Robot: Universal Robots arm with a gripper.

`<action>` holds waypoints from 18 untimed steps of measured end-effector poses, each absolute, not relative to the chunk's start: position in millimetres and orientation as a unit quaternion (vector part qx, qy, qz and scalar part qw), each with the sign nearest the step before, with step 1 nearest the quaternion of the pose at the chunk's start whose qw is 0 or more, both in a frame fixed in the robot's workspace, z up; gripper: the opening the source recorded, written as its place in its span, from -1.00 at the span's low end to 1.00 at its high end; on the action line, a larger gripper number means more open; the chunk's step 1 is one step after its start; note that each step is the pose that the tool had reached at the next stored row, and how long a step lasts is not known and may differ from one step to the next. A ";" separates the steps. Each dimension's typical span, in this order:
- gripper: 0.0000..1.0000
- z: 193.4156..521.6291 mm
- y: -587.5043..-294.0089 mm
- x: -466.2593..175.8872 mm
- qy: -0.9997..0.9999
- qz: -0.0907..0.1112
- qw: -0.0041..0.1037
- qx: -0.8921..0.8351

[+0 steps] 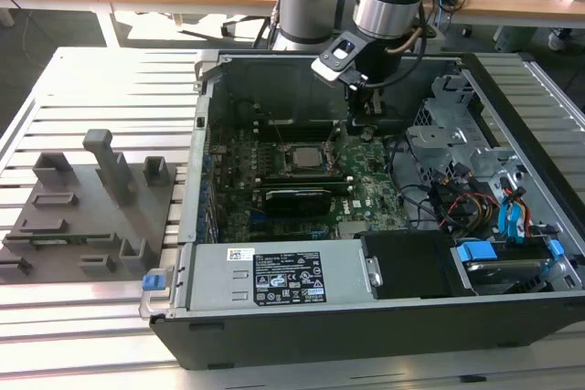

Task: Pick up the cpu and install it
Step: 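Close the cpu cover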

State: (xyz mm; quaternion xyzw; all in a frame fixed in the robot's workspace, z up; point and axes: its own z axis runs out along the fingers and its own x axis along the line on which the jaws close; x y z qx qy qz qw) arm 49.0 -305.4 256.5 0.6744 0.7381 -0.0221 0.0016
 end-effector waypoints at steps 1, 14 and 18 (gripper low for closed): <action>-0.79 256.5 -305.4 48.2 0.738 -0.022 0.002 0.674; -0.79 256.0 -305.4 33.6 0.738 -0.022 0.002 0.674; -0.79 255.8 -305.4 29.9 0.738 -0.022 0.002 0.674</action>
